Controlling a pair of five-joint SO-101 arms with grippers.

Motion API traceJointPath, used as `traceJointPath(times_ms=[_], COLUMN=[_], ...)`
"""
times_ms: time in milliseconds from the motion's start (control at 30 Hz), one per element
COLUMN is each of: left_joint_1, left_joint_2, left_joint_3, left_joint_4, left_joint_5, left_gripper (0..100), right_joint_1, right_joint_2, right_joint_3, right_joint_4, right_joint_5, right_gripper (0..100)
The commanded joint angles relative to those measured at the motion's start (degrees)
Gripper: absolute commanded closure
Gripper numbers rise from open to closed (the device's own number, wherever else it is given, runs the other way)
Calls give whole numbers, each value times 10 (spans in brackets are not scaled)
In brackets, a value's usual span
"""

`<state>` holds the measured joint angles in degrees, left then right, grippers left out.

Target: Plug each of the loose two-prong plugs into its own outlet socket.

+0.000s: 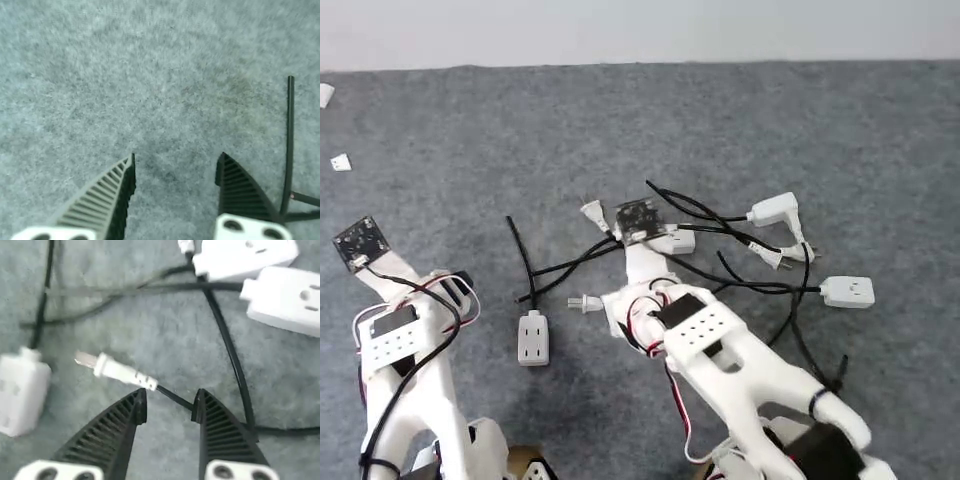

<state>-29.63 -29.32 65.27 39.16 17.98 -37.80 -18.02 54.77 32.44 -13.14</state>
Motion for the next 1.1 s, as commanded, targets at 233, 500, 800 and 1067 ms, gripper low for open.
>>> traceJointPath(times_ms=[233, 500, 800, 1067], left_joint_1=[11, 10, 9, 9], left_joint_2=[0, 1, 1, 1], left_joint_3=[-23, -22, -22, -22], left_joint_4=[-14, -14, -14, -14], left_joint_5=[-16, -17, -17, -17], left_gripper=[757, 757, 757, 757], right_joint_1=[-22, -18, -9, 19], right_joint_2=[42, 53, 53, 54], right_joint_3=[-66, -66, -66, -71], right_joint_4=[65, 65, 65, 65], right_joint_5=[220, 222, 275, 396], right_gripper=[838, 874, 887, 887])
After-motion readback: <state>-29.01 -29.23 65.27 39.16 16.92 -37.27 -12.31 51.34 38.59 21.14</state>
